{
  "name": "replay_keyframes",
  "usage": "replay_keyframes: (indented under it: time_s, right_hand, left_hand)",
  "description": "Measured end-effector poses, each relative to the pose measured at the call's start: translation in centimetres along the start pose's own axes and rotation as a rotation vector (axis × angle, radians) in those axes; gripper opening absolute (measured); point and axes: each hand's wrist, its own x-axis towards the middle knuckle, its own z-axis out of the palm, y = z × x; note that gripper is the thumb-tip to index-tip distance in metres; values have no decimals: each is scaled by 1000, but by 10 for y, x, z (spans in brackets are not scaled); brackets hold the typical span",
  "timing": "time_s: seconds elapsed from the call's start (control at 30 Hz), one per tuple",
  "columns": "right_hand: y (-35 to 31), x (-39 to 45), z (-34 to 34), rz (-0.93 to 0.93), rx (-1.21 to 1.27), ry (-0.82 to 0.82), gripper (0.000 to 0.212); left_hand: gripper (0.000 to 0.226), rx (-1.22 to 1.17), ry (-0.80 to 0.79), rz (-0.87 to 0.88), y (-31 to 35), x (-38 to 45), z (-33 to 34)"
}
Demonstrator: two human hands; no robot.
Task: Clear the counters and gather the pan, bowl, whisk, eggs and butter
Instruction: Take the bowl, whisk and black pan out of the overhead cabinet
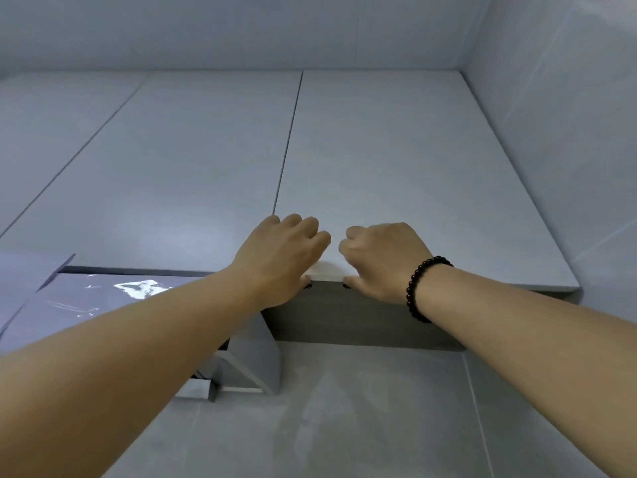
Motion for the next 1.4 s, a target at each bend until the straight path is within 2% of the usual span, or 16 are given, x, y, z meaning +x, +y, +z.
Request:
replay_keyframes:
  time_s: [0.1,0.27,0.33,0.47,0.6,0.77,0.9,1.0,1.1,1.27,1.33,1.4]
  right_hand:
    - [-1,0,-5,4,-42,-6,35]
    - [0,-2,-23,-9,-49,17,45]
    - [5,-7,-31,-9,-38,103,53]
    - [23,-18,-32,15,37,343,54]
    - [27,-35,-31,41,147,508,68]
    - [38,-50,-11,282,214,370,96]
    - [37,-54,-9,458,259,265,91]
    - [35,-56,-15,461,266,260,90]
    - [41,-60,-22,447,312,264,88]
    - [60,-74,-34,405,337,452,82]
    - [71,-83,-43,412,357,576,78]
    - [78,-93,-55,465,481,619,70]
  left_hand:
    - [48,136,5,82,-3,0,-12]
    - [27,269,98,197,-4,-4,-19]
    - [26,300,194,251,-7,-4,-22]
    - [26,293,405,350,-17,-4,-38]
    - [29,262,579,349,-19,-6,-66]
    - [28,229,709,320,-14,-3,-88]
    - [28,157,778,253,-7,-6,-94]
    - [33,-23,823,133,8,-11,-91]
    - [32,-171,783,117,36,-21,-72]
    - [24,-262,506,-3,70,-15,-32]
    - [36,-279,411,-84,77,-5,-19]
    - [42,-308,322,-157,83,5,-6]
